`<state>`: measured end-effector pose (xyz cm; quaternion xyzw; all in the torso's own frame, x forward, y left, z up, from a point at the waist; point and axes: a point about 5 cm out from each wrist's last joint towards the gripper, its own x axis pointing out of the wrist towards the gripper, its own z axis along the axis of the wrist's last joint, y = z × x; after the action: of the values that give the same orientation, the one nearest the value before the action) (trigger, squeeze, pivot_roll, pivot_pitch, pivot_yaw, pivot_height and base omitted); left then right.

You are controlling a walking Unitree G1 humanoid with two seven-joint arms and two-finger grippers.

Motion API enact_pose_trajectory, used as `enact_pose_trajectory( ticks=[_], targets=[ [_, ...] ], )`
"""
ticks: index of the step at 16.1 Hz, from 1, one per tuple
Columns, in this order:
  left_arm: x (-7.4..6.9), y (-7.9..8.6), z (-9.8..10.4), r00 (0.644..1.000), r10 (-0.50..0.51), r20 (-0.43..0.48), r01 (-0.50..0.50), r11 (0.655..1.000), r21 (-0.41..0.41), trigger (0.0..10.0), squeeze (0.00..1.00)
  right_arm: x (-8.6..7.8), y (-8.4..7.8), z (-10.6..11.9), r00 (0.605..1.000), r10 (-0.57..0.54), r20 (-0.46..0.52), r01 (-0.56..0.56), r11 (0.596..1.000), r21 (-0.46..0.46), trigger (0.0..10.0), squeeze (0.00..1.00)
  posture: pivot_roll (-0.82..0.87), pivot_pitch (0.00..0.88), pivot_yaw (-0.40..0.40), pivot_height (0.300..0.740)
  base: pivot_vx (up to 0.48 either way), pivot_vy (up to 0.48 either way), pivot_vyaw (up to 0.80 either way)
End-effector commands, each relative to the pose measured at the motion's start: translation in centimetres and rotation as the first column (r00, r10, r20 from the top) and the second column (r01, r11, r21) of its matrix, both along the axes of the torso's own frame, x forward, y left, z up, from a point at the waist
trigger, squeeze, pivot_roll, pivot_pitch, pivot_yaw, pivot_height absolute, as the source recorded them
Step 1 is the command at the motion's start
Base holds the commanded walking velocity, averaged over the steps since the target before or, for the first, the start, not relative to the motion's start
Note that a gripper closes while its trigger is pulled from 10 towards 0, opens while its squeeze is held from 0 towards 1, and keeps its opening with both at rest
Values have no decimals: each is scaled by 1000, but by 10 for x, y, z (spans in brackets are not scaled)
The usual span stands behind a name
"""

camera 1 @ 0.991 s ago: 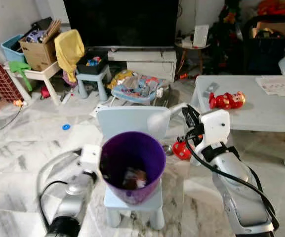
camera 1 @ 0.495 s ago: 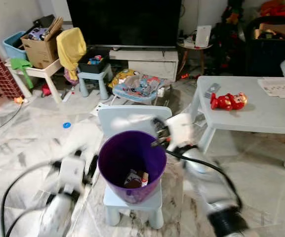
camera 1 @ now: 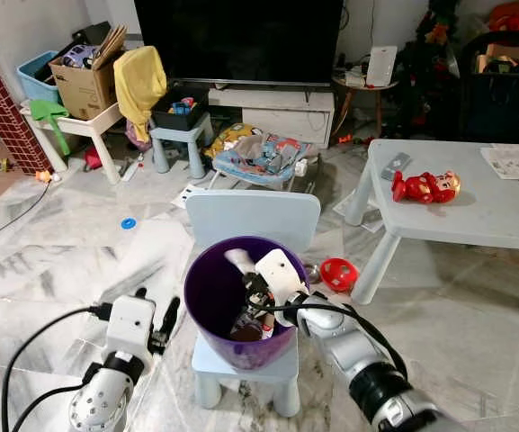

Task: Picking trash to rubbish bin

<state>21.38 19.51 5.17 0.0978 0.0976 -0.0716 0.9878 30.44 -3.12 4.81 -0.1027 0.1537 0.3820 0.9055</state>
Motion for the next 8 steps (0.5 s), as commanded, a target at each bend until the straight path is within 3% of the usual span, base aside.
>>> enact_pose_trajectory(
  ticks=[1, 4, 7, 8],
  targets=[
    [2, 2, -1, 1000, 3, -7, -3, 1000, -5, 10000, 0, -2, 2, -7, 998, 47, -48, -49, 997, -52, 10000, 0, 23, 2, 5, 740, 0, 0, 0],
    [4, 5, -5, 1000, -1, -20, 1, 1000, -9, 10000, 0, -8, 2, -19, 985, 116, -129, -129, 987, -98, 10000, 0, 24, 5, 6, 740, 0, 0, 0],
    [2, 9, -13, 999, 4, -53, -5, 1000, -27, 10000, 0, -8, 2, -21, 981, 127, -146, -145, 982, -117, 10000, 0, 26, 7, 3, 740, 0, 0, 0],
    [0, 7, -19, 995, -45, -93, 37, 996, -86, 10000, 0, -4, 2, -19, 983, 109, -146, -127, 985, -117, 10000, 675, 29, 7, 2, 740, 0, 0, 0]
  ],
)
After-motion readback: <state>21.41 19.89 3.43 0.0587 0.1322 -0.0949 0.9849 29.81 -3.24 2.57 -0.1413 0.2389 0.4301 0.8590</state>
